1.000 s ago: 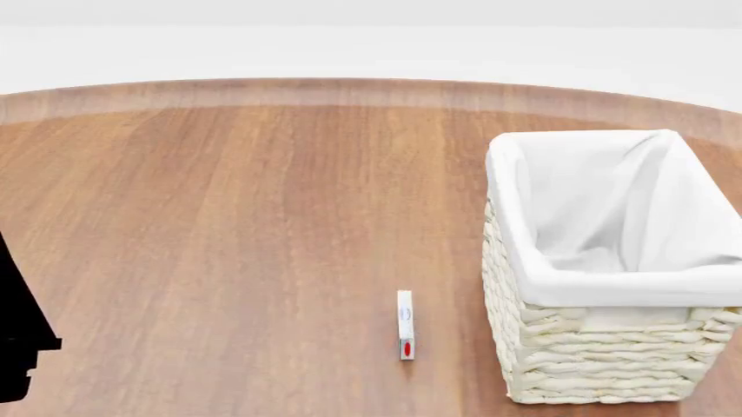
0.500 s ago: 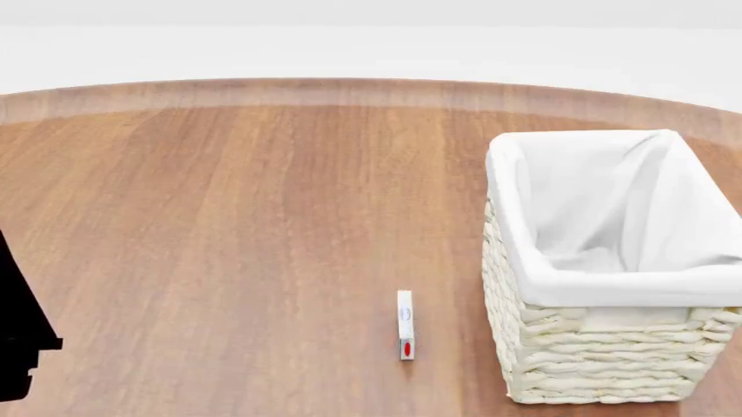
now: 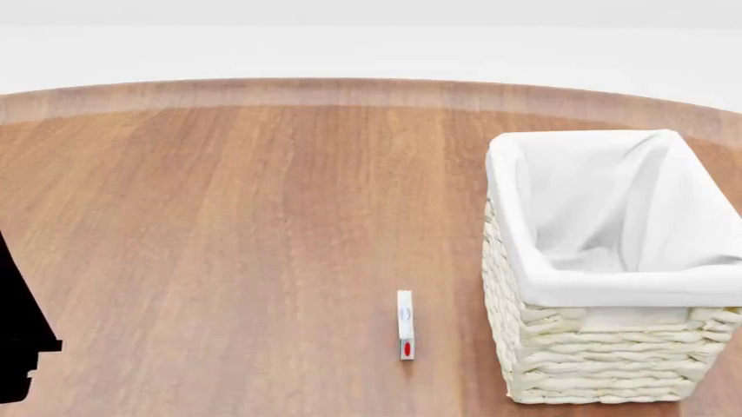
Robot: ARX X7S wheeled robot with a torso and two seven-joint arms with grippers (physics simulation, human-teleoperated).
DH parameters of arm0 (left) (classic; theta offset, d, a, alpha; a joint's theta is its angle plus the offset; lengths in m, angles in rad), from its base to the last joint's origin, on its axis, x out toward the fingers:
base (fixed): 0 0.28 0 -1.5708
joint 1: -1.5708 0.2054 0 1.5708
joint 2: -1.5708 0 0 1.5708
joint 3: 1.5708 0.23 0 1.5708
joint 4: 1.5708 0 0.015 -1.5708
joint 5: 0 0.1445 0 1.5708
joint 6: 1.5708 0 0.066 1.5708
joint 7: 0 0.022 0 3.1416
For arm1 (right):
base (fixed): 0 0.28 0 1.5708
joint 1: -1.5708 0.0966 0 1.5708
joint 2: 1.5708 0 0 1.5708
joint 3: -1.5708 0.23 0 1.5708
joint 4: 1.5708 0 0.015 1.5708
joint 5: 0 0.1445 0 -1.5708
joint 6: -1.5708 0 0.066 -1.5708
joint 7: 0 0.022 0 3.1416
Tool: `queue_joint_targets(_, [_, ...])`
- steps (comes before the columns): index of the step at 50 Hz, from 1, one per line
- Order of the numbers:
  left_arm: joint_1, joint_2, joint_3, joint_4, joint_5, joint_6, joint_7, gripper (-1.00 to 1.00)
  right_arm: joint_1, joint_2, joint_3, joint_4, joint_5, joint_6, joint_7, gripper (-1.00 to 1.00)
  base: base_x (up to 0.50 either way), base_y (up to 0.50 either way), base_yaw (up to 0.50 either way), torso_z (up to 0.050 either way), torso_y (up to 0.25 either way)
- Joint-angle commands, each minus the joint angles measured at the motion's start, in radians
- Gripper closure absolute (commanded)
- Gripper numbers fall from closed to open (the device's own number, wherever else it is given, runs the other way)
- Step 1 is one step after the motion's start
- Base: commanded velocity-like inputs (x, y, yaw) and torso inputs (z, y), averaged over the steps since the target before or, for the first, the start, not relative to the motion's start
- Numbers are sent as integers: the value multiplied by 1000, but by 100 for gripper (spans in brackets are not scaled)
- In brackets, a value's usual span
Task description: Pick up the tomato sauce, and put it in the basket.
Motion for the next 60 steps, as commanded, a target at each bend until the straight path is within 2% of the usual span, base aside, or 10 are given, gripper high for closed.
queue_joint_targets(1, [2,-2,3,-13,2,11,1,-100,-22,-9,8,23,30,0,8,-100,0,0,0,0,0])
queue_joint_targets(60, [-5,-12,24,-47,-10,29,-9,-100,-49,-50,10,275,142,-99,-47,-100,0,0,0,0,0])
